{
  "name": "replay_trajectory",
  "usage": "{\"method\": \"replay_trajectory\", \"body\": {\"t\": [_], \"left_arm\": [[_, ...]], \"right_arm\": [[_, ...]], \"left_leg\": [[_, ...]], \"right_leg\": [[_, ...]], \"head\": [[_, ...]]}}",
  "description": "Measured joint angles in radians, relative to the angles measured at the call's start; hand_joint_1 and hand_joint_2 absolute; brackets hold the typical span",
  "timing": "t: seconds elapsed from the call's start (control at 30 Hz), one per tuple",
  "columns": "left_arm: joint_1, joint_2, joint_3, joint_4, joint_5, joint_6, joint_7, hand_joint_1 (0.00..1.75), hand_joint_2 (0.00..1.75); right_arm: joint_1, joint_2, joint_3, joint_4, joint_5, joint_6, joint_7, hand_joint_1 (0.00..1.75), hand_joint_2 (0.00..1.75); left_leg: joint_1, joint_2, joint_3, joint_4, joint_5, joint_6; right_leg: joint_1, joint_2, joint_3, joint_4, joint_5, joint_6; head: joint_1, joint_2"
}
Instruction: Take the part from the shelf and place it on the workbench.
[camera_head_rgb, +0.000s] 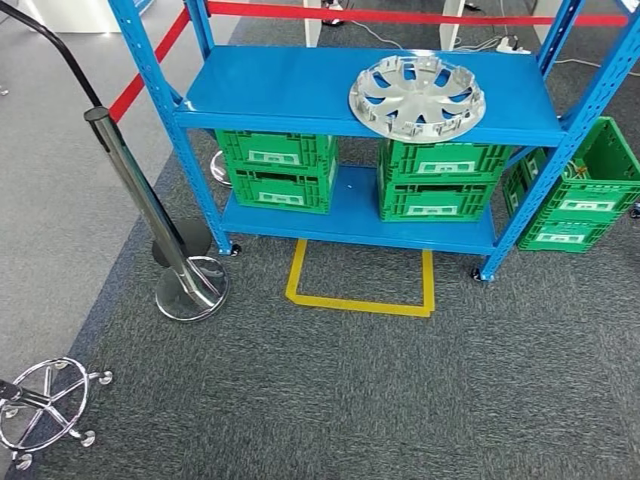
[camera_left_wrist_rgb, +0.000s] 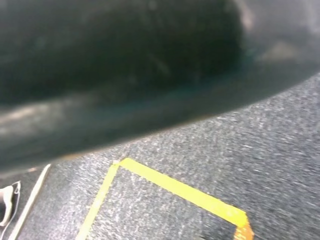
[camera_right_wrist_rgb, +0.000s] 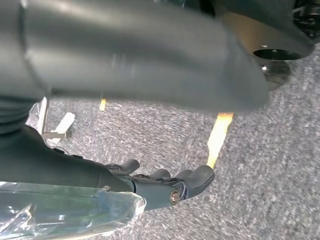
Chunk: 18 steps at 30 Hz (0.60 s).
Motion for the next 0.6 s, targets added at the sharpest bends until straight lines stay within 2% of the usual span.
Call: {"method": "replay_trajectory", "body": {"t": [0.03,0.07,0.1,0.13,0.2,0.23,0.27,0.33,0.37,0.4,0.43,0.47,0.5,0.53,0.57,0.6], "left_arm": [[0.0,0.001,0.0,0.0,0.0,-0.001,0.0,0.0,0.0],[-0.001,0.002,0.0,0.0,0.001,-0.001,0.0,0.0,0.0],[-0.001,0.003,0.0,0.0,0.001,-0.002,0.0,0.0,0.0],[-0.001,0.004,0.0,0.0,0.001,-0.002,0.001,0.0,0.0],[0.002,0.004,0.0,0.0,0.002,-0.003,0.004,0.0,0.0],[0.003,0.004,0.0,0.0,0.003,-0.004,0.005,0.0,0.0],[0.001,0.003,0.0,0.0,0.005,-0.005,0.006,0.0,0.44],[-0.003,0.002,0.0,0.0,0.006,-0.007,0.009,0.0,1.31],[-0.004,0.002,0.0,0.0,0.008,-0.01,0.011,0.0,1.75],[-0.004,0.002,0.0,0.0,0.01,-0.014,0.013,0.0,1.75],[-0.003,0.002,0.0,0.0,0.014,-0.018,0.014,0.0,1.75],[-0.003,0.002,0.0,0.0,0.017,-0.021,0.015,0.0,1.75],[-0.002,0.002,0.0,0.0,0.019,-0.02,0.014,0.0,1.75],[-0.001,0.003,0.0,0.0,0.021,-0.017,0.011,0.0,1.31],[-0.002,0.004,0.0,0.0,0.02,-0.013,0.007,0.0,0.87],[-0.002,0.004,0.0,0.0,0.016,-0.009,0.004,0.0,0.44]], "right_arm": [[-0.001,0.0,0.0,0.0,0.0,0.0,0.0,0.0,0.44],[-0.002,0.0,0.0,0.0,0.0,0.0,0.0,0.0,0.0],[-0.003,0.0,0.0,0.0,0.0,0.001,0.0,0.0,0.0],[-0.003,0.001,0.0,0.0,0.001,0.001,0.0,0.0,0.0],[-0.003,0.001,0.0,0.0,0.002,0.002,0.0,0.0,0.0],[-0.003,0.001,0.0,0.0,0.002,0.003,-0.001,0.0,0.44],[-0.005,0.0,0.0,0.0,0.003,0.003,-0.001,0.0,0.87],[-0.009,0.0,0.0,0.0,0.004,0.003,-0.001,0.0,1.75],[-0.01,0.0,0.0,0.0,0.004,0.003,-0.002,0.0,1.75],[-0.009,0.0,0.0,0.0,0.003,0.003,-0.003,0.0,1.75],[-0.007,0.0,-0.001,0.0,0.001,0.004,-0.006,0.0,1.75],[-0.005,0.0,-0.003,0.0,-0.002,0.005,-0.01,0.0,1.31],[-0.004,0.0,-0.006,0.0,-0.005,0.006,-0.016,0.0,0.87],[-0.003,0.0,-0.008,0.0,-0.006,0.007,-0.023,0.0,0.44],[-0.004,0.0,-0.01,0.0,-0.005,0.006,-0.029,0.0,0.0],[-0.005,0.001,-0.011,0.0,-0.004,0.008,-0.032,0.0,0.0]], "left_leg": [[-0.004,0.0,0.013,-0.049,0.032,0.009],[-0.009,0.001,0.024,-0.093,0.045,0.019],[-0.013,0.001,0.032,-0.118,0.05,0.028],[-0.016,0.001,0.036,-0.127,0.042,0.033],[-0.013,-0.001,0.056,-0.15,0.058,0.04],[-0.01,-0.001,0.066,-0.158,0.06,0.043],[-0.007,-0.001,0.075,-0.164,0.06,0.045],[-0.005,0.0,0.082,-0.17,0.055,0.05],[-0.005,0.0,0.083,-0.17,0.052,0.052],[-0.005,0.0,0.085,-0.17,0.048,0.053],[-0.004,-0.001,0.089,-0.169,0.044,0.053],[-0.003,-0.002,0.094,-0.168,0.04,0.052],[-0.001,-0.002,0.1,-0.167,0.034,0.05],[-0.002,-0.003,0.104,-0.164,0.029,0.045],[-0.004,-0.004,0.106,-0.16,0.024,0.041],[-0.006,-0.004,0.106,-0.156,0.02,0.038]], "right_leg": [[0.002,0.0,0.011,-0.001,-0.008,0.003],[0.003,0.0,0.019,-0.002,-0.016,0.007],[0.004,-0.001,0.023,-0.004,-0.022,0.012],[0.005,-0.001,0.029,-0.002,-0.024,0.018],[0.007,-0.002,0.04,0.003,-0.028,0.028],[0.007,-0.002,0.04,0.016,-0.036,0.032],[0.006,-0.002,0.027,0.042,-0.055,0.037],[0.004,-0.001,-0.034,0.145,-0.111,0.047],[0.002,-0.001,-0.072,0.201,-0.135,0.052],[-0.001,-0.002,-0.101,0.237,-0.142,0.058],[-0.005,-0.002,-0.115,0.241,-0.126,0.065],[-0.01,-0.002,-0.11,0.206,-0.088,0.073],[-0.017,-0.003,-0.092,0.145,-0.039,0.081],[-0.021,-0.003,-0.071,0.086,-0.002,0.091],[-0.025,-0.002,-0.05,0.037,0.021,0.092],[-0.025,-0.001,-0.039,0.01,0.029,0.087]], "head": [[0.001,0.0],[0.0,0.0],[0.0,0.0],[0.0,0.0],[-0.001,0.0],[0.001,0.0],[0.003,0.0],[0.009,0.0],[0.009,0.0],[0.009,0.0],[0.009,0.0],[0.009,0.0],[0.009,0.0],[0.01,0.0],[0.012,0.0],[0.012,0.0]]}}
